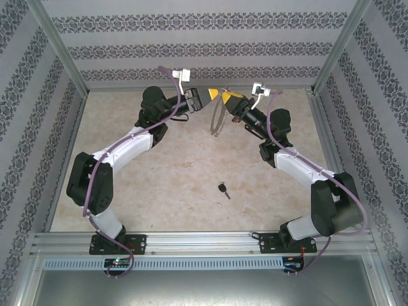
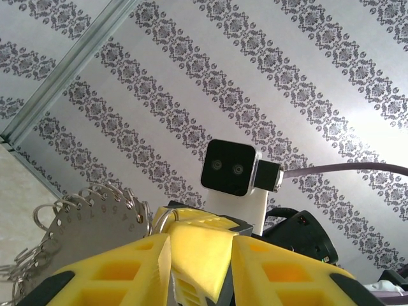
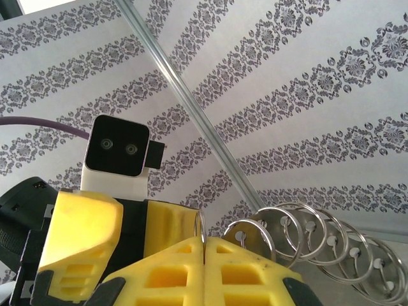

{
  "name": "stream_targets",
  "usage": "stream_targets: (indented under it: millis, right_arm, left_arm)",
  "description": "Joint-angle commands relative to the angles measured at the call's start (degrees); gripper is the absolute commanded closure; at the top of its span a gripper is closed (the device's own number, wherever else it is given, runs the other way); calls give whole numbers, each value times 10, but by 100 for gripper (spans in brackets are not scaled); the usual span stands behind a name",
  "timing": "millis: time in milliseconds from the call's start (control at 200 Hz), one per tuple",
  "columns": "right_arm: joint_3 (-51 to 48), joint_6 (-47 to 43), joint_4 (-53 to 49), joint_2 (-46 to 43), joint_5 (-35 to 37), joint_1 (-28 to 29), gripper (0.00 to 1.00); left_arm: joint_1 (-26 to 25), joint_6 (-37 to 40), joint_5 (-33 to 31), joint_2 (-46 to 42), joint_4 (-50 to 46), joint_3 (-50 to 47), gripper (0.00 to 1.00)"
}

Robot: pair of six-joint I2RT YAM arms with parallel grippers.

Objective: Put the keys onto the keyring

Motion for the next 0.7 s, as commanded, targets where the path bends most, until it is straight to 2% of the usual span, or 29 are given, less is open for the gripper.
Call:
stream_targets:
  millis: [0,565,694]
  right_arm:
    - [14,8,52,2,-10,8,100]
    - [7,11,55,1,-13,13,100]
    - [7,12,55,2,-15,13,100]
  left_arm:
    - [-9,-8,10,13,36,19,70]
    - [-12,-8,5,27,40,32,70]
    - [-12,-9,5,29,44,34,75]
